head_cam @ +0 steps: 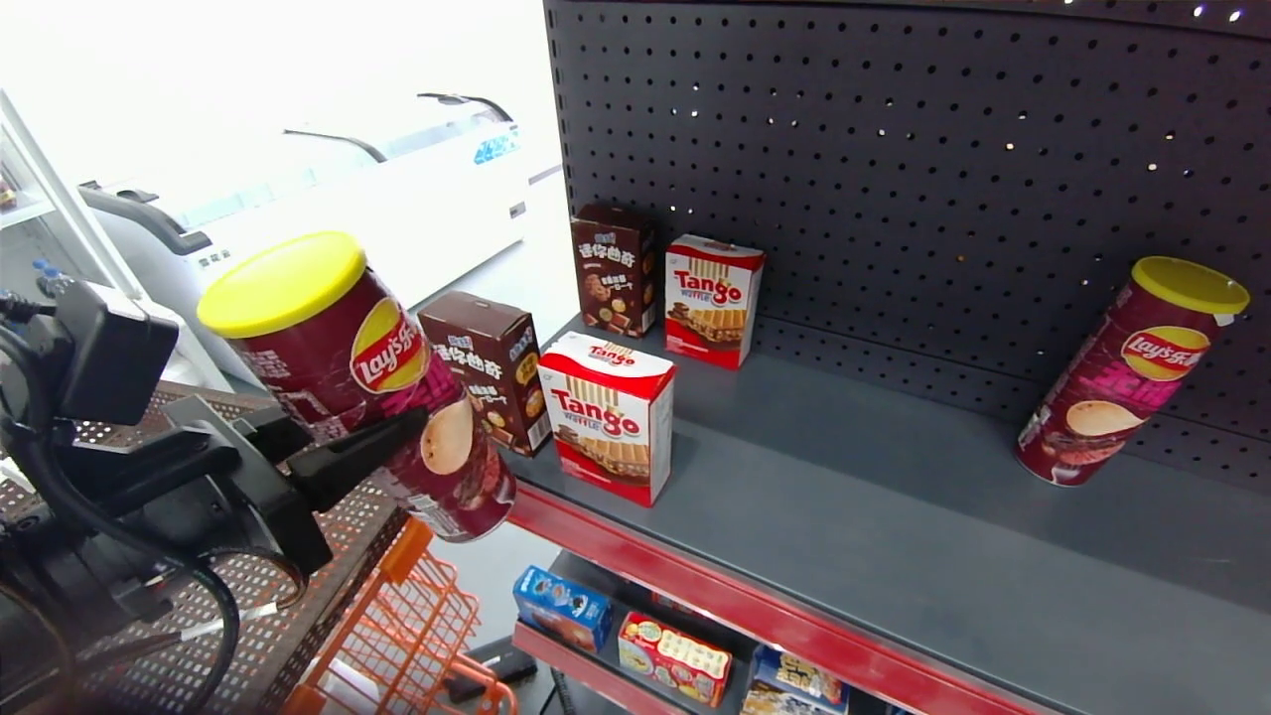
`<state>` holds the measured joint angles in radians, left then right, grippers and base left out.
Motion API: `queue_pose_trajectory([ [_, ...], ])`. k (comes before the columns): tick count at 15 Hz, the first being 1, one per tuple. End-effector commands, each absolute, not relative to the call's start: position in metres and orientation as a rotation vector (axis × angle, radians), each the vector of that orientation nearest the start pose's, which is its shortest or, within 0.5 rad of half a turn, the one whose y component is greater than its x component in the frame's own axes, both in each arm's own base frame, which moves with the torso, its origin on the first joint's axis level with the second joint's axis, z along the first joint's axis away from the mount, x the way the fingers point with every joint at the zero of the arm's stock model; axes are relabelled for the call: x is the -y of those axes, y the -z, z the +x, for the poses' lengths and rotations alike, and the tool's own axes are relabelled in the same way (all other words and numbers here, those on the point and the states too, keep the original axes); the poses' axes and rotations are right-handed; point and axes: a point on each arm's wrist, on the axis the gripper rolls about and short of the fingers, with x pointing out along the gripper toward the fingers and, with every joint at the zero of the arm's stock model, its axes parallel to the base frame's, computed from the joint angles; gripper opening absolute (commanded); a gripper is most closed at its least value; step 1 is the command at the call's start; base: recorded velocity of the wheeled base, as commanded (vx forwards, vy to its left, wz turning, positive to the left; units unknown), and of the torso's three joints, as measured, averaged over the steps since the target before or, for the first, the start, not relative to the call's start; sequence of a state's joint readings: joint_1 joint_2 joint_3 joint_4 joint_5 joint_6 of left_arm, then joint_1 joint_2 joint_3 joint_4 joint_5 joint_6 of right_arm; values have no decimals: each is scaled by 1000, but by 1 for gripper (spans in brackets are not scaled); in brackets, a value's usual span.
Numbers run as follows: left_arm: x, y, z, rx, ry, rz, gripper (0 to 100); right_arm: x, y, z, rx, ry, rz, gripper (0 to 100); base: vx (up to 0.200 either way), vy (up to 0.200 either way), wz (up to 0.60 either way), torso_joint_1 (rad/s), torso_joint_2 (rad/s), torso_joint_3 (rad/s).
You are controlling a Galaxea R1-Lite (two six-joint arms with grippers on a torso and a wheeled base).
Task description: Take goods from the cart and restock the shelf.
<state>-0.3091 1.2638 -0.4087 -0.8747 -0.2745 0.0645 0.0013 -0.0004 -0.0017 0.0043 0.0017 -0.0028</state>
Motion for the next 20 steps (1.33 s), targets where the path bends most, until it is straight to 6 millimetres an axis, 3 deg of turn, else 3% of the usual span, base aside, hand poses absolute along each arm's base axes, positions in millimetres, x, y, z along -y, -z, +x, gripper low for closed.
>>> queue_pose_trajectory([
  [1,65,-205,168,40,610,63,0,0,-76,-23,-2,-3,-3,100,0,0,0,0,0,0],
  [9,75,-192,154,1,706,65,0,0,-76,-23,-2,-5,-3,100,0,0,0,0,0,0],
  [20,86,-195,163,0,780,74,0,0,-76,-23,-2,-6,-5,100,0,0,0,0,0,0],
])
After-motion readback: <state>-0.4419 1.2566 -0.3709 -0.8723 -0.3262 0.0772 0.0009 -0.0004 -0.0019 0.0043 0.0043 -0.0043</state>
